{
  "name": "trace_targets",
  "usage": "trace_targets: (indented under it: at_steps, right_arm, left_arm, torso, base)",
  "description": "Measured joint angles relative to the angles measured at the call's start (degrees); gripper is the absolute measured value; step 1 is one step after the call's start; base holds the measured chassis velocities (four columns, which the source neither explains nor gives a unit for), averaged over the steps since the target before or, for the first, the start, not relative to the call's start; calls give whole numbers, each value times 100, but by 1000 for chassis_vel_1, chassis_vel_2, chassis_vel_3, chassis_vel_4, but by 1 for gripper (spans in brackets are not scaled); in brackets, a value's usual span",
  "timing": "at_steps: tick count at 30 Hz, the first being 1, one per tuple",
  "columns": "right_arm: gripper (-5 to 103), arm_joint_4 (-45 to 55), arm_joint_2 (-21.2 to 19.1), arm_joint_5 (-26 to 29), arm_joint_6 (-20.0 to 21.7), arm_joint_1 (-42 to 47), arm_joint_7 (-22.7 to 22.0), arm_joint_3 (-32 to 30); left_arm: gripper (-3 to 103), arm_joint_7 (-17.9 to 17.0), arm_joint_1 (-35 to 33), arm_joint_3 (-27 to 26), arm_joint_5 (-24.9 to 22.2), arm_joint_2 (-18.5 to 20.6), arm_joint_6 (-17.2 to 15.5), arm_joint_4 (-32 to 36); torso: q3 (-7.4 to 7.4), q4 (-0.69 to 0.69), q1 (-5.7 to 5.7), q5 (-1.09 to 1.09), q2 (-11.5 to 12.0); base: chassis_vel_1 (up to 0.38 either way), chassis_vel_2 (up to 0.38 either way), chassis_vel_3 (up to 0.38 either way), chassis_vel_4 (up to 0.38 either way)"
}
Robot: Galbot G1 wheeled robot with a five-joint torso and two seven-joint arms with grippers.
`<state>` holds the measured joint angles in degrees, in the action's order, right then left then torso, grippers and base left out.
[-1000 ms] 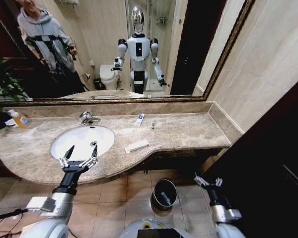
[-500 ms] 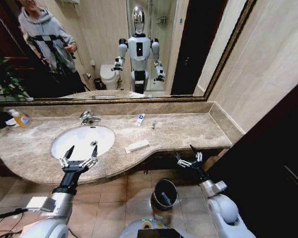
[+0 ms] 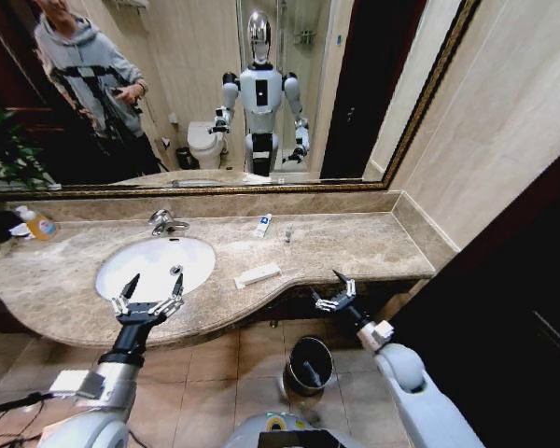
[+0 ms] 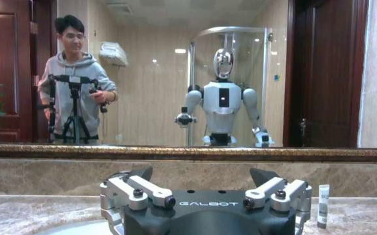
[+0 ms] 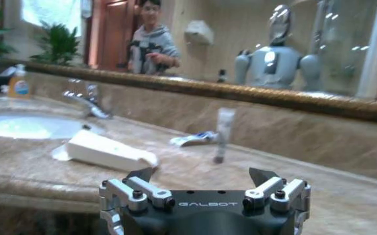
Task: Pick up the trash from the sink and place it in the trash bin.
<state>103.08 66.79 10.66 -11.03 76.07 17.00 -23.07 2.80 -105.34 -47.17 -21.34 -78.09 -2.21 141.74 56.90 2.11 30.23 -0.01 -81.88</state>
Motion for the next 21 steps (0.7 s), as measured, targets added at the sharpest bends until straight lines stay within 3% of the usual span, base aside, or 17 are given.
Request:
trace_targets:
  at_steps: [2,6,11,21]
  right_arm:
    - [100,-287,-105,119,49,-374,-117,555]
    - [100,-573,-108,123,101,-867,-211,998]
    - [100,-779,-86,121,223,-1279,-431,1314]
    - [100,-1194,-43,120,245,-1714,-431,1647]
  left_arm:
    - [100,0,0,0,0,0,0,0]
    - [100,-1,0,0,0,0,0,0]
    - [100,0,0,0,0,0,0,0]
    - [100,0,0,0,0,0,0,0]
  torso:
    - [0,0,0,2,0]
    - [0,1,0,1,0]
    - [0,1,0,1,0]
    - [0,0,0,1,0]
  base:
    - [0,0,0,0]
    - [0,0,0,0]
    - [0,0,0,0]
    - [0,0,0,0]
